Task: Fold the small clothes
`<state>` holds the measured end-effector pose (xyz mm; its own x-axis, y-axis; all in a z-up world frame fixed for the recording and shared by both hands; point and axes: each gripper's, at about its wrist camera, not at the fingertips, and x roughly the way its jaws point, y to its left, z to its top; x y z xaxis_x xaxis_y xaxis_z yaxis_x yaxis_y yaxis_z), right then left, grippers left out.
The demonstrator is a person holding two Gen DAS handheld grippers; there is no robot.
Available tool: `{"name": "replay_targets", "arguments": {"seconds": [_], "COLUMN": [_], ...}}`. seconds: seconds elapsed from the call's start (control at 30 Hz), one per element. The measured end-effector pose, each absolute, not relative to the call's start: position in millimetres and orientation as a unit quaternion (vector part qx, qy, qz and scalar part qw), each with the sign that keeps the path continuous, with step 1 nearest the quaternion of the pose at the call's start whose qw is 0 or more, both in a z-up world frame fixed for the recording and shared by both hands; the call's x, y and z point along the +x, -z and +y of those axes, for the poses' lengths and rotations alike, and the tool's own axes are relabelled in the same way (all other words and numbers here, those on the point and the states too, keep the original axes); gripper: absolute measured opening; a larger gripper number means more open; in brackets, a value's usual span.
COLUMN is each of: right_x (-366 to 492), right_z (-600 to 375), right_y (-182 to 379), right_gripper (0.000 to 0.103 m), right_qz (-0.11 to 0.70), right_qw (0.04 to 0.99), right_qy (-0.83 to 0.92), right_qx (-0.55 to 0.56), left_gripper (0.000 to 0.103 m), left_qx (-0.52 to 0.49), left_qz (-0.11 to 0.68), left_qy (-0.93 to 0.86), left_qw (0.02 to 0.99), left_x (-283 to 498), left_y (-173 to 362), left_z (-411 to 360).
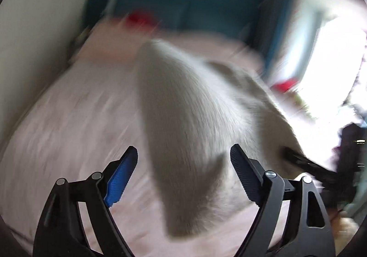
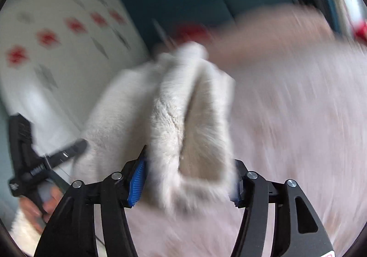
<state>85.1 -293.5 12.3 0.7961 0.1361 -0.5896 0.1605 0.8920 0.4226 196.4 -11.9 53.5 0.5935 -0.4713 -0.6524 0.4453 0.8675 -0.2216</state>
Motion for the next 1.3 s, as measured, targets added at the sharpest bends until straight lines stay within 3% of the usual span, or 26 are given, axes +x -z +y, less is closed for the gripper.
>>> {"name": "replay_targets", "arguments": {"seconds": [0.03,0.07,0.17,0.2,0.23,0.3,0.37,0.5,0.57,0.63,0.67,0.8,0.9,1.0,1.07,1.13,1.23,1.3], "right_x": [82.4,74.6,59.8,62.2,69.0,86.1,98.5,143.2,156.7,159.3,157.7,139.3,145.2,130.5,117.0,102.2,105.6,126.6], "right_z": [-292.3,-290.2,-286.8,-286.1,-288.2,-294.3,-301.0,-314.5,-319.3,-314.6,-312.1,-292.8,-275.2,-274.9,-274.1,-262.0,-236.0,-227.5], "right_y": [21.0,45.2,58.9,54.7,46.5,37.0,46.6,78.2,100.3,103.5,98.5,66.2,97.5,93.9,68.5,29.3,10.6,36.6], "right_gripper": [0.035,0.034,0.035,0.04,0.054,0.073,0.077,0.077,0.05,0.037,0.035,0.033,0.049,0.05,0.051,0.032,0.014,0.012], "right_qz": [0.357,0.385,0.4,0.398,0.395,0.38,0.375,0.42,0.429,0.426,0.419,0.391,0.451,0.429,0.407,0.362,0.37,0.414], "right_qw": [0.903,0.89,0.883,0.885,0.889,0.897,0.897,0.862,0.84,0.833,0.835,0.852,0.844,0.852,0.869,0.906,0.916,0.901], "right_qy": [0.018,0.019,0.018,0.02,0.021,0.028,0.029,0.036,0.007,-0.001,-0.009,-0.049,-0.022,-0.002,0.032,0.047,0.024,0.027], "right_qx": [0.238,0.245,0.246,0.239,0.231,0.225,0.23,0.283,0.332,0.353,0.356,0.345,0.29,0.3,0.28,0.215,0.154,0.125], "left_gripper": [0.071,0.066,0.067,0.067,0.072,0.085,0.093,0.09,0.053,0.041,0.034,0.033,0.041,0.048,0.047,0.047,0.047,0.047], "left_qx": [-0.015,-0.021,-0.059,-0.076,-0.095,-0.129,-0.154,-0.198,-0.218,-0.225,-0.218,-0.172,-0.133,-0.111,-0.101,-0.082,-0.044,-0.002], "left_qz": [0.408,0.434,0.458,0.458,0.457,0.455,0.46,0.504,0.526,0.536,0.536,0.521,0.55,0.53,0.511,0.477,0.444,0.456], "left_qy": [0.229,0.211,0.178,0.184,0.195,0.215,0.236,0.222,0.231,0.234,0.244,0.258,0.239,0.226,0.217,0.209,0.197,0.185], "left_qw": [0.884,0.875,0.869,0.866,0.863,0.854,0.842,0.811,0.789,0.779,0.779,0.795,0.789,0.81,0.826,0.85,0.873,0.87], "left_x": [204.0,208.0,198.2,195.9,194.6,198.4,202.3,225.0,232.0,239.4,243.7,250.4,253.9,238.8,226.3,212.9,201.7,207.4], "left_y": [-20.2,8.0,45.9,44.8,41.9,34.6,39.6,74.6,93.7,100.6,91.9,63.6,87.4,90.3,70.8,46.9,29.7,43.3], "left_z": [-4.0,7.3,38.4,41.5,41.7,34.7,23.6,-3.2,-13.9,-17.2,-15.9,2.5,2.7,-5.1,-7.3,-9.6,-25.4,-41.8]}}
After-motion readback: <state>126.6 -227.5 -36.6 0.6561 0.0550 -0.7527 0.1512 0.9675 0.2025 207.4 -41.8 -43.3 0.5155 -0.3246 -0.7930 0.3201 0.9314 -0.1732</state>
